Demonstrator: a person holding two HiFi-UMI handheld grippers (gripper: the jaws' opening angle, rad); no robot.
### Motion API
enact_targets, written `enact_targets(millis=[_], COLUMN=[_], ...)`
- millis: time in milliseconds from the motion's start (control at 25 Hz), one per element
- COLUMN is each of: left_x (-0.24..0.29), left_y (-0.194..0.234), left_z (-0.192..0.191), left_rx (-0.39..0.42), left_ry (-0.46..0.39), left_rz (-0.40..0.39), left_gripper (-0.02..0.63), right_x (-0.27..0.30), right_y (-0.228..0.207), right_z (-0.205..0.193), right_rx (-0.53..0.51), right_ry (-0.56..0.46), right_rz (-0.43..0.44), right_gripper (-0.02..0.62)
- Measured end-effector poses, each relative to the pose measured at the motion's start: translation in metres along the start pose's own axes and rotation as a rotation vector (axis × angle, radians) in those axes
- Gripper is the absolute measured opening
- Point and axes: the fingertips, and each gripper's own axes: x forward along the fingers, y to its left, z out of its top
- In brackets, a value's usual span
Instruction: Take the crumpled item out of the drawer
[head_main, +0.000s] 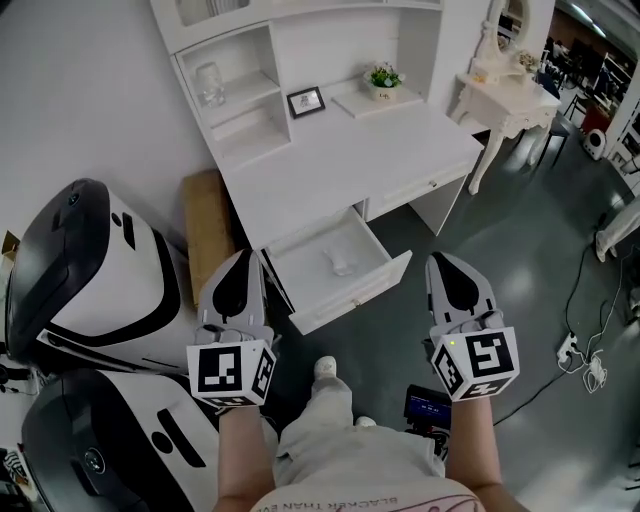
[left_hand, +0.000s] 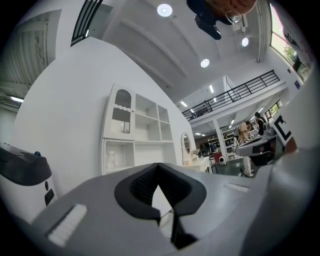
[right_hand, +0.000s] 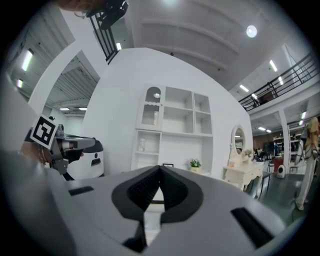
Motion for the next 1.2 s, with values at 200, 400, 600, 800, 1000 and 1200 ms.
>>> enact_targets(millis=[200,400,600,800,1000,1200], left_x=[0.057,0.109,0.149,0.176,0.191,0.197], left_y=[0.031,0.056,0.079,0.096,0.103,0.104], left_z=[-0.009,-0.016,-0.031,-0.046,-0.053,-0.058], left_rx=[-0.015,-0.028,-0.046,-0.067,-0.081,-0.089], left_ry=[-0.005,-0.006,0.009,0.027,0.032,0.041], left_rz=[-0.030,-0.069,-0.105,-0.125,-0.132,-0.131], left_gripper=[0.006,0.006,0.006,0.007,0.008,0.006], right_x=[0.057,0.108,0.152,0.180,0.193,0.201], right_y=[-0.005,-0.011,-0.009,-0.005,-0.006,-0.006], right_z=[0.005,0.009,0.004,-0.007,-0.010,-0.013], right_rx=[-0.008,-0.013,-0.009,-0.007,-0.020,-0.005], right_ry=[0.005,0.021,0.048,0.082,0.094,0.097], right_rz=[-0.025,-0.052,-0.074,-0.088,-0.081,-0.051], right_gripper=[0.006,0.006,0.006,0.006,0.006,0.008])
